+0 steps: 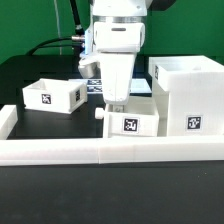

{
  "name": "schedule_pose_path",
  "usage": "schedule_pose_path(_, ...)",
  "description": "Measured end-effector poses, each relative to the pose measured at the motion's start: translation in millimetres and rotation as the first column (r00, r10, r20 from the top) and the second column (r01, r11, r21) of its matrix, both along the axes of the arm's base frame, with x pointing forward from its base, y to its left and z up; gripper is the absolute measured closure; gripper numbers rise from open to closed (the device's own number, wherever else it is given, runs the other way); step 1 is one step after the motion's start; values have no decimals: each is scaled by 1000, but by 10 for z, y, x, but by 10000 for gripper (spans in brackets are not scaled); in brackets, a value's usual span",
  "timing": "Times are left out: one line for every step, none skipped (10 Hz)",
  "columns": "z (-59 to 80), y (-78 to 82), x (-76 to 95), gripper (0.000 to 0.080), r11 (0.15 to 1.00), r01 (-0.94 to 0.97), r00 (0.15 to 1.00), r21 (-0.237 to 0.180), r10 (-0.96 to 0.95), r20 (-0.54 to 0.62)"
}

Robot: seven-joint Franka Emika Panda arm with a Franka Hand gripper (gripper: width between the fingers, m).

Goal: Assemble drawer

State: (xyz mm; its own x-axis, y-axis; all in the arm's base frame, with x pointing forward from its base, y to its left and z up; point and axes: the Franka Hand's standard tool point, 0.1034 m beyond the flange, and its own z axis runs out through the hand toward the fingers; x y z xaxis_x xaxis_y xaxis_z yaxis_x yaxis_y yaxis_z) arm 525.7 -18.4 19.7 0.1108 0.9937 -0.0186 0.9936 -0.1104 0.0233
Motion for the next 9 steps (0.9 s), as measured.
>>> schedule_pose_path(-5,-21,-26,757,1000,3,1000,-3,-3,-28)
schedule_pose_path(-4,-20,-19,757,1000,3,1000,-3,-3,-26)
schedule_pose_path(-12,-28,-37,757,1000,-6,999,-5,6,-42)
schedule_pose_path(-18,-36,-43,757,1000,-12,998,-8,12,-64)
schedule_pose_path(-28,-12,-31,757,1000,-21,998,-9,21,-64)
schedule_pose_path(-30,-28,-32,757,1000,-26,998,-6,26,-65)
schedule_pose_path(-37,-69,-37,757,1000,-22,998,-6,21,-66)
schedule_pose_path(-39,-38,-37,757,1000,-23,998,-6,23,-66)
schedule_pose_path(-38,-2,-35,757,1000,-29,997,-4,29,-66)
